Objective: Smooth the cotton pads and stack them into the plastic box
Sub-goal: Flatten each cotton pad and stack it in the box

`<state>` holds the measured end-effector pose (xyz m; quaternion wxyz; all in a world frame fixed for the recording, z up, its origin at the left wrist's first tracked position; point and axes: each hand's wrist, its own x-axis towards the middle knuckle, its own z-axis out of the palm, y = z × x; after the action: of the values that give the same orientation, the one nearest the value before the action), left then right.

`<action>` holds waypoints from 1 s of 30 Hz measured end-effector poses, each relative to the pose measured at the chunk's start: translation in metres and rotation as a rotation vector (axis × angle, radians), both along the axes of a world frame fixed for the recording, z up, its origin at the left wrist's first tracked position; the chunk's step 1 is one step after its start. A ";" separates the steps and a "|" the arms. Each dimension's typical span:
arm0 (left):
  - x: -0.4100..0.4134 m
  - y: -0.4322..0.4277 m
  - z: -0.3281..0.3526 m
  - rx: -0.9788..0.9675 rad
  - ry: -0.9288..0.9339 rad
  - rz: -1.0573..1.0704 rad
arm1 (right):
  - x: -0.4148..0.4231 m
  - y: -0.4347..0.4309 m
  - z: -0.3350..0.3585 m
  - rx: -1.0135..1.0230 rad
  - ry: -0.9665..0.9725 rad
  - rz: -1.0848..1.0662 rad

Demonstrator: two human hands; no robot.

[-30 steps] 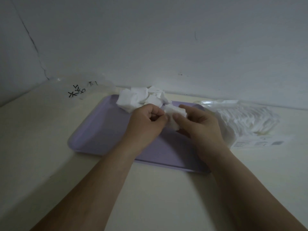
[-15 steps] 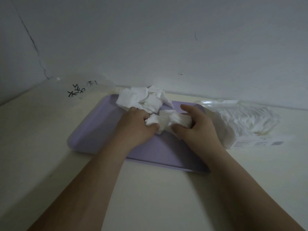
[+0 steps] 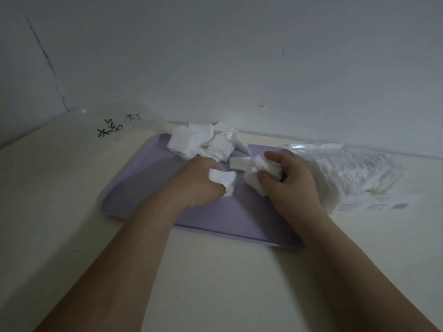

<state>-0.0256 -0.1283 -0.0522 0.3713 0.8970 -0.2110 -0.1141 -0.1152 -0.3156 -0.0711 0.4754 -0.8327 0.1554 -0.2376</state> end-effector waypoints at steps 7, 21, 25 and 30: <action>0.006 0.008 0.004 -0.363 0.014 0.029 | 0.001 -0.003 -0.003 0.080 -0.024 -0.005; -0.004 -0.003 0.002 -0.498 0.097 -0.108 | 0.004 -0.008 -0.006 0.279 -0.026 0.131; -0.002 -0.006 -0.004 -0.456 0.025 -0.118 | 0.004 -0.007 -0.005 0.242 0.014 0.143; -0.003 -0.013 -0.010 -0.430 -0.032 -0.088 | 0.002 -0.004 -0.003 0.193 0.026 0.151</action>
<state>-0.0289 -0.1417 -0.0623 0.5455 0.7887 -0.2751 -0.0683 -0.1135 -0.3192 -0.0741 0.5680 -0.7954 0.1206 -0.1740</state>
